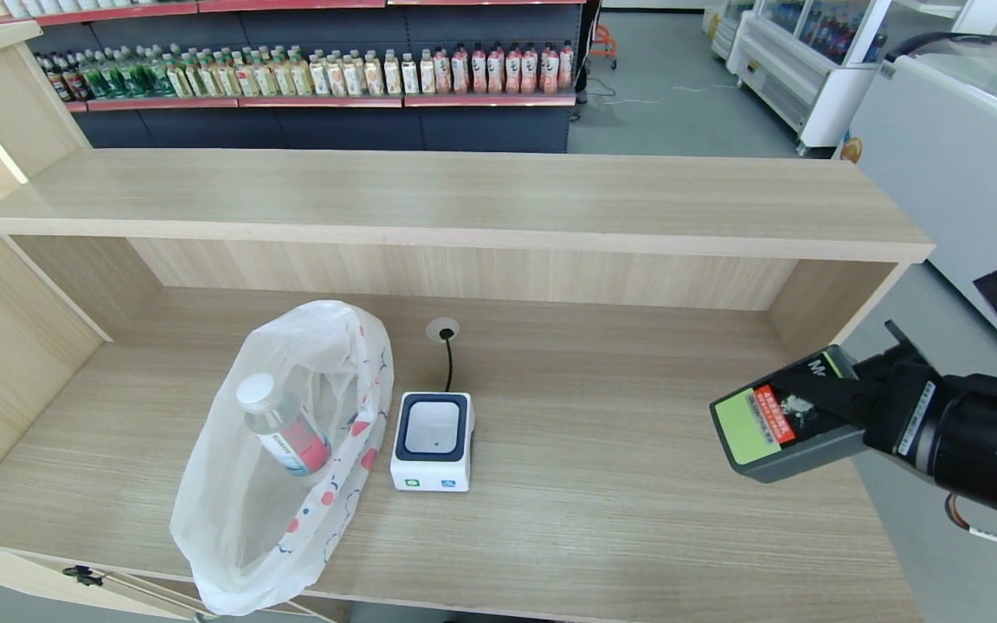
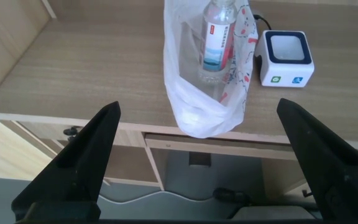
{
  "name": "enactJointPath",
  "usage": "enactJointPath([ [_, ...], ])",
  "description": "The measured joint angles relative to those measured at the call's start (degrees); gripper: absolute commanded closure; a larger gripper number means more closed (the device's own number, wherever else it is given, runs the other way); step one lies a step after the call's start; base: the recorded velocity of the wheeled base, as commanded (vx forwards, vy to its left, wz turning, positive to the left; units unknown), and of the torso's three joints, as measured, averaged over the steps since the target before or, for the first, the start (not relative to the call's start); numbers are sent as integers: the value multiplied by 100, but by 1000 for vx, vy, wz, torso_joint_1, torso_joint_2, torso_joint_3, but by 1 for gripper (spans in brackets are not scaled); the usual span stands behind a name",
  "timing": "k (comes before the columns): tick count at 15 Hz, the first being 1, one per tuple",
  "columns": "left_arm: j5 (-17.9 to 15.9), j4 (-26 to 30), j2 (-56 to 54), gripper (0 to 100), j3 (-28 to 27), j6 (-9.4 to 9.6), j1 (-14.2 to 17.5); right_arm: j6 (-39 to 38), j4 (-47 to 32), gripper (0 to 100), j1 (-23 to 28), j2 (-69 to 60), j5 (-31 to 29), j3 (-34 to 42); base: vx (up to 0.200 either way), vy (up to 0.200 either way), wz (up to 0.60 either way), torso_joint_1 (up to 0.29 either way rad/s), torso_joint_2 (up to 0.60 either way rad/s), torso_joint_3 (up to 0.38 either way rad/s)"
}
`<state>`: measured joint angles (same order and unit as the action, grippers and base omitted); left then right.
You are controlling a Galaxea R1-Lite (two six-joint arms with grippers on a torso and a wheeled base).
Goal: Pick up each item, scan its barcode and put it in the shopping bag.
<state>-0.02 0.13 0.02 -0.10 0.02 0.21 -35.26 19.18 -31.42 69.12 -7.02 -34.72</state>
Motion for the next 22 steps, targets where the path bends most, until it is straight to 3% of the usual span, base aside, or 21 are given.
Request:
enactJointPath([
  [8, 2, 2, 0, 0, 0, 5, -5, 11, 1, 100, -63, 161, 16, -32, 0, 200, 0, 5, 3, 2],
  [14, 2, 2, 0, 0, 0, 18, -7, 178, 160, 100, -44, 1042, 188, -417, 0, 200, 0, 4, 4, 2],
  [18, 2, 5, 0, 0, 0, 22, -5, 872, 881, 100, 77, 2024, 194, -624, 0, 0, 0, 0, 0, 0],
  [22, 2, 5, 0, 0, 0, 20, -5, 1024, 1101, 100, 123, 2765, 169, -883, 0, 0, 0, 0, 0, 0],
])
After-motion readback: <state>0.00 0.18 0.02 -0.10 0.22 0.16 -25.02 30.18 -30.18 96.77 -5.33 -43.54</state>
